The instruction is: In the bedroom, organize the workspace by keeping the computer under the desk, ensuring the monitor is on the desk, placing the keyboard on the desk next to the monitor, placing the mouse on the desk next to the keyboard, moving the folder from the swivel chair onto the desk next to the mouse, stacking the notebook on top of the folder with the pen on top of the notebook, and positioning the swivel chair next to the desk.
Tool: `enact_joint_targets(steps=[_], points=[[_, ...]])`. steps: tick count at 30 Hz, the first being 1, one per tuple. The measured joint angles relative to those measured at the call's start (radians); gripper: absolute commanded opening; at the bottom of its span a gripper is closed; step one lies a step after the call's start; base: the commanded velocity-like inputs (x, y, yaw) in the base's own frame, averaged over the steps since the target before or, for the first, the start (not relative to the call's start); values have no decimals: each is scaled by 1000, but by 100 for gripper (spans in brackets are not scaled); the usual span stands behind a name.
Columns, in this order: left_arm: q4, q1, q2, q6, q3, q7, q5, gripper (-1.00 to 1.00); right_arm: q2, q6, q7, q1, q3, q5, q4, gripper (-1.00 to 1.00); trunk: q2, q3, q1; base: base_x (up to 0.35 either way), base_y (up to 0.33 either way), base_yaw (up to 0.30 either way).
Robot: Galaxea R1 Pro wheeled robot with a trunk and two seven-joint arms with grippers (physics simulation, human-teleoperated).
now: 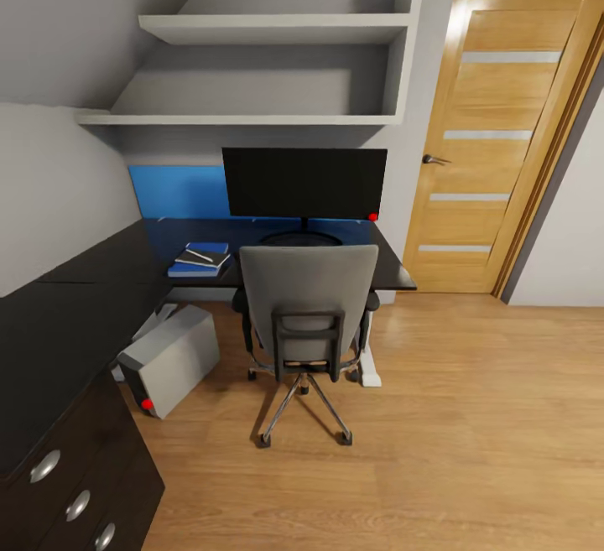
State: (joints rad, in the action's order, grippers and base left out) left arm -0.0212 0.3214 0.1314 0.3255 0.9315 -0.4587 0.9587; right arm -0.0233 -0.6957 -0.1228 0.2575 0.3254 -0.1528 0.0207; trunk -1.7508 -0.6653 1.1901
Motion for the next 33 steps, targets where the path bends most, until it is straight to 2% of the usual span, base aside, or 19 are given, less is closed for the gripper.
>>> enact_joint_targets(steps=[4,8,9,13,15,16,21,23,31,33], points=[[0,-16,-1,30,0,11,1,100,0,-3,0,-5,0,0,0,100,28,13,-15,0,0,0],[0,-30,-2,87,0,17,2,100,0,-44,0,-21,0,-1,-1,100,56,25,-31,0,0,0],[0,-35,-2,100,0,17,2,100,0,-64,0,-26,0,-1,-1,100,63,28,-35,0,0,0],[0,-83,-3,209,-2,22,2,100,1,-248,-2,-79,0,-1,-1,100,91,41,-50,0,0,0],[0,-97,-3,231,0,23,0,100,1,-277,-2,-87,0,-1,-1,100,105,47,-58,0,0,0],[0,-124,-6,274,-2,24,1,100,2,-307,-2,-97,0,-1,-1,100,112,50,-61,0,0,0],[0,-196,-13,387,2,26,-4,100,2,-319,-2,-104,0,-1,-1,100,147,66,-81,0,0,0],[0,-226,-32,435,2,26,-15,100,2,-318,-2,-104,0,-1,-1,100,161,72,-88,0,0,0],[0,-289,-82,488,6,26,-88,100,3,-316,0,-105,1,0,-2,100,217,97,-119,0,0,0],[0,-300,-90,491,7,25,-96,100,5,-316,1,-105,1,0,-3,100,231,103,-127,0,0,0]])
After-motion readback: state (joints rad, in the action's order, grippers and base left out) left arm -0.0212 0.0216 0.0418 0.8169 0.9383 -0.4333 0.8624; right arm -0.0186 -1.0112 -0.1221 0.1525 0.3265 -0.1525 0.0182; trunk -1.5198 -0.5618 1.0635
